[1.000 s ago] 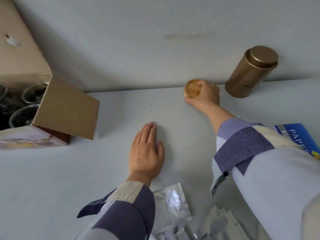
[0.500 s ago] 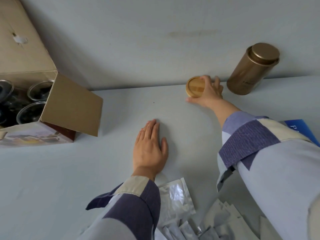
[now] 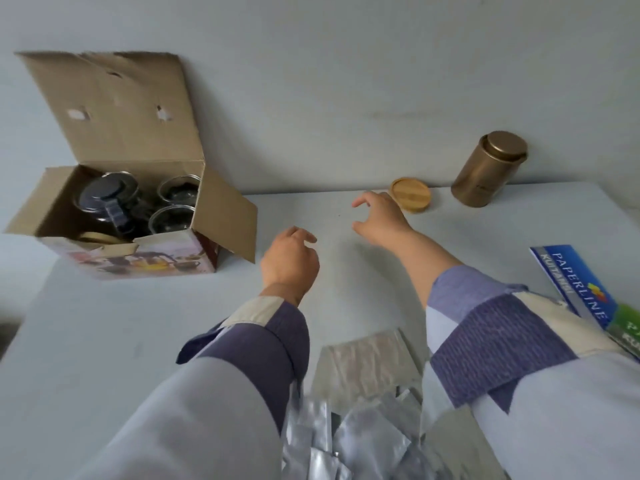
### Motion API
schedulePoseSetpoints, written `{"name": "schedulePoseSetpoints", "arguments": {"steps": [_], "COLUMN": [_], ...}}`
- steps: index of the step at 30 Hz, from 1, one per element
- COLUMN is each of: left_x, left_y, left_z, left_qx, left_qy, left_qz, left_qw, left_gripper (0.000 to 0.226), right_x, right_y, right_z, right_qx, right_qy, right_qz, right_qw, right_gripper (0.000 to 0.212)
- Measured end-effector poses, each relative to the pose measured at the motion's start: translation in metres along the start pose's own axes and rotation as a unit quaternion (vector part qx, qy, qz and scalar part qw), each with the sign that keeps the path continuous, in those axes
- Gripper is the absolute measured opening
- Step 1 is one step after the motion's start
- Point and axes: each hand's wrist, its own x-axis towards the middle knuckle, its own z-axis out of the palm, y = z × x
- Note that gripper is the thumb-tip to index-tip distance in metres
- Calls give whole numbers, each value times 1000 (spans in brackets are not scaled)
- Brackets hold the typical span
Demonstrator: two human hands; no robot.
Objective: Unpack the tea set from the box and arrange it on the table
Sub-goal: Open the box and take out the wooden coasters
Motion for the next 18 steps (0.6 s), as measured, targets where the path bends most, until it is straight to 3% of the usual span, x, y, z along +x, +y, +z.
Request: {"name": "schedulePoseSetpoints", "arguments": {"steps": [6, 10, 15, 18], "left_x": [0, 5, 6, 3], "left_y": [-76, -138, -212, -236], "left_z": [-103, -156, -193, -202], "left_qx": [21, 38, 70, -39], "left_qy": [151, 220, 139, 55], "left_qz": [33, 1, -131, -190], "left_qw": [988, 975, 979, 979], "left_gripper": [23, 25, 43, 42], "right_x": [-15, -25, -35, -43], "right_y": [-113, -188, -258, -291], "right_z": [29, 62, 108, 132], "right_qx": [16, 30, 36, 51], "right_qy": [-19, -31, -59, -69], "right_qz": [-95, -164, -220, -247], "right_qw": [995, 985, 973, 965], "right_gripper": [27, 23, 21, 21]}}
